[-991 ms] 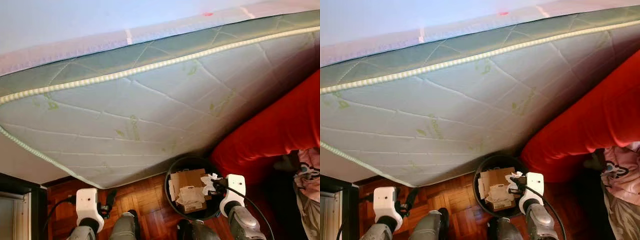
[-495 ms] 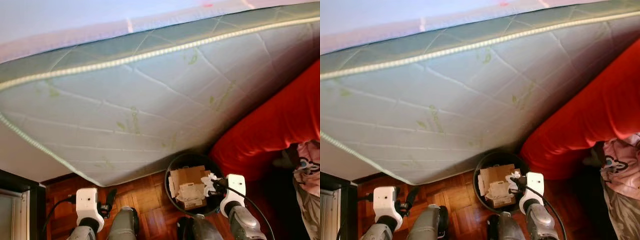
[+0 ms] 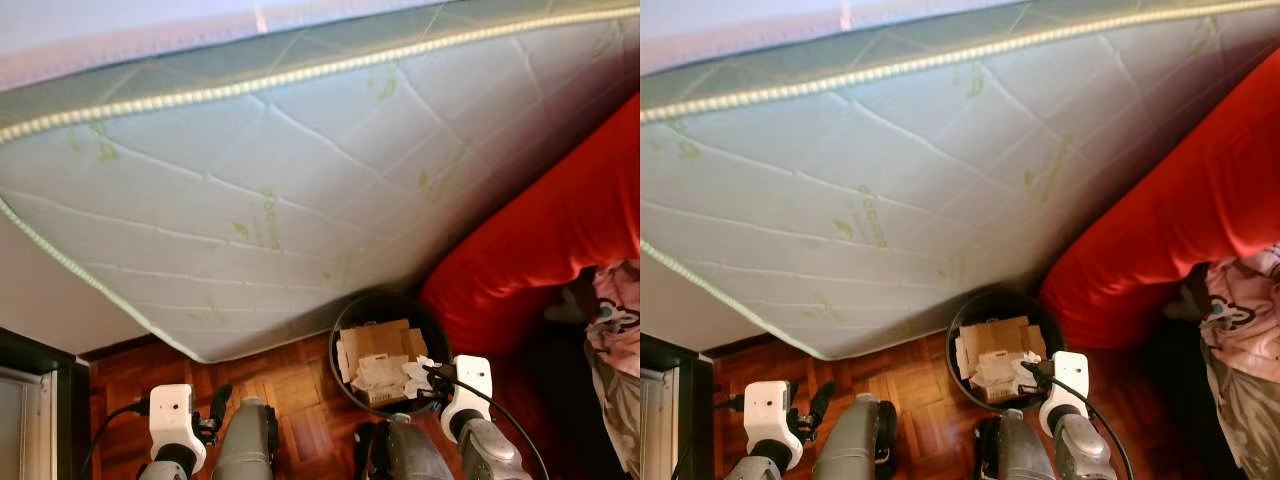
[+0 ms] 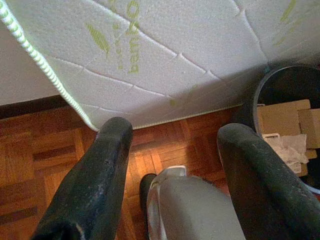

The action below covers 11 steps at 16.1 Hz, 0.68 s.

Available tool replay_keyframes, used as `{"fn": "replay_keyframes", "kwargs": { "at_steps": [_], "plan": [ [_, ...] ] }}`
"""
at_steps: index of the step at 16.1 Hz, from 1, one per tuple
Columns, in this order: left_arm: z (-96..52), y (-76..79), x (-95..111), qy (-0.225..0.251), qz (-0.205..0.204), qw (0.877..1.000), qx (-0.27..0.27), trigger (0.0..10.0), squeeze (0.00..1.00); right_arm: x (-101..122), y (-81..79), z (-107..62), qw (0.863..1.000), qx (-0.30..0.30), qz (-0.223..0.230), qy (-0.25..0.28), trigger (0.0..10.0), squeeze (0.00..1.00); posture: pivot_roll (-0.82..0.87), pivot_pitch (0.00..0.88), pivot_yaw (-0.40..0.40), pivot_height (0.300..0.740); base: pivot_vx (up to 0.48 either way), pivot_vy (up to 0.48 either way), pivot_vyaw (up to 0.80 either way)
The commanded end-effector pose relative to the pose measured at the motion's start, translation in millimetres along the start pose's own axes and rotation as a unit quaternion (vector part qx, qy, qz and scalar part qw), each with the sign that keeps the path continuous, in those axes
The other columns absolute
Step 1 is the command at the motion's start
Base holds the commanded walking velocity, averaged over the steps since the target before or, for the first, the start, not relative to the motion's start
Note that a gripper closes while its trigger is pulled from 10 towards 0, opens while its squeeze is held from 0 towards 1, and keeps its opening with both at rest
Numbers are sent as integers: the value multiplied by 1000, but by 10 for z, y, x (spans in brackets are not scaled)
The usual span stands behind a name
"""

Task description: Clean up the room

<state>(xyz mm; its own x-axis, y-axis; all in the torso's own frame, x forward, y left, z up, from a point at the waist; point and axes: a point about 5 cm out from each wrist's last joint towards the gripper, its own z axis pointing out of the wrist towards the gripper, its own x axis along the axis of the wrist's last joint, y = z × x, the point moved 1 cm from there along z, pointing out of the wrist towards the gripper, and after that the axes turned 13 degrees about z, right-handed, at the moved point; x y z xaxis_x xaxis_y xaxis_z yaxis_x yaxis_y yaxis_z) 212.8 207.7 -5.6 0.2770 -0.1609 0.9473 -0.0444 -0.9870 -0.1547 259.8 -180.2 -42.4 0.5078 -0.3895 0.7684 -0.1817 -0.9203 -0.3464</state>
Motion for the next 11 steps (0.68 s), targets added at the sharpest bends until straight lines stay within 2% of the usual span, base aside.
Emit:
{"fn": "replay_keyframes", "kwargs": {
  "at_steps": [1, 11],
  "plan": [
    [-79, 29, -98, -21, -7, 1000, -5, 10000, 0, -129, 70, -57, 1000, -8, 5, -18, 10000, 0, 235, 341, -28, 645, 0, 0, 0],
    [-117, 16, 66, 2, -3, 1000, -9, 10000, 0, -112, 44, -56, 1000, -6, 5, -2, 10000, 0, 252, 391, -14, 645, 0, 0, 0]
  ]
}}
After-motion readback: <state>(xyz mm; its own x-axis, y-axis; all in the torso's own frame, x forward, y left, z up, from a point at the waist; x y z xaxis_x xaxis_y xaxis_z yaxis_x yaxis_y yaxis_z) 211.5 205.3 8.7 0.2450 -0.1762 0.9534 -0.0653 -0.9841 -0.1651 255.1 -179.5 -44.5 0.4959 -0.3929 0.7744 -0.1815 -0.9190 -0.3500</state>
